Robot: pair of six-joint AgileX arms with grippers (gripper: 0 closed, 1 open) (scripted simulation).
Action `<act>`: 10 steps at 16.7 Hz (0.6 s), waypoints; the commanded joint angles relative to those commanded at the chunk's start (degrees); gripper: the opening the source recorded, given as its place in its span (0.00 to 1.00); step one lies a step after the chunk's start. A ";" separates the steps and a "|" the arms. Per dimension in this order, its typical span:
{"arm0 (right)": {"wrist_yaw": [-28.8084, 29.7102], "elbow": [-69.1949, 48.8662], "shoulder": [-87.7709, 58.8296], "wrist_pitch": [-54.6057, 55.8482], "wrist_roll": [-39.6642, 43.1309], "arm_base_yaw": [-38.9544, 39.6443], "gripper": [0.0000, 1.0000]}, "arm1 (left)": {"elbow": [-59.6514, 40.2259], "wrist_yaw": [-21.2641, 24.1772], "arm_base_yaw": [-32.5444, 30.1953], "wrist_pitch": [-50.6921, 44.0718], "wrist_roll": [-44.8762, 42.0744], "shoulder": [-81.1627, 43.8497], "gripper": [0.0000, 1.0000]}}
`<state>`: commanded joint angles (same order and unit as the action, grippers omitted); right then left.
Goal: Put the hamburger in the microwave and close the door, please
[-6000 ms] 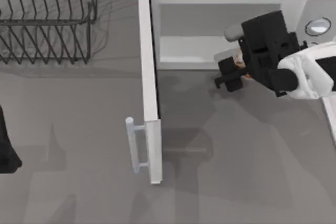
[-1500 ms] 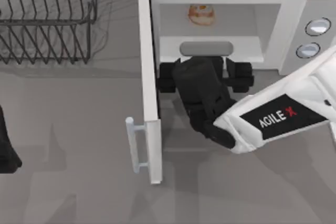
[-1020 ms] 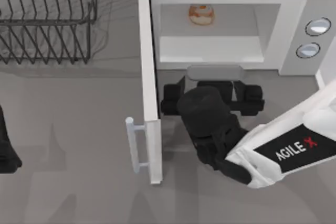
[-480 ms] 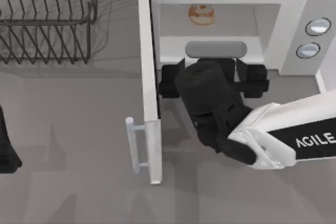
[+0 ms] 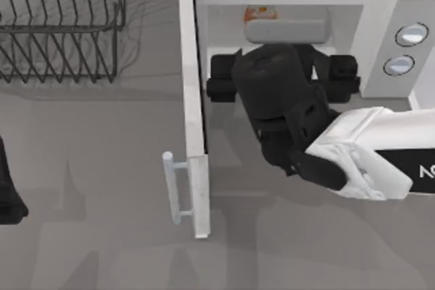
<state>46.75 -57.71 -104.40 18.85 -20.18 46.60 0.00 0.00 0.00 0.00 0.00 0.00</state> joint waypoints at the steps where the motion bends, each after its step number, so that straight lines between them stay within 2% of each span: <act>1: 0.02 0.09 -0.18 0.19 0.00 0.02 1.00 | 0.00 0.00 0.00 0.00 0.00 0.00 1.00; 5: -3.15 3.51 2.98 0.00 0.36 -1.95 1.00 | 0.00 0.00 0.00 0.00 0.00 0.00 1.00; 10: -15.86 18.31 19.70 -1.96 2.58 -10.26 1.00 | 0.00 0.00 0.00 0.00 0.00 0.00 1.00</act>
<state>30.90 -39.40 -84.69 16.89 -17.60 36.33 0.00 0.00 0.00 0.00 0.00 0.00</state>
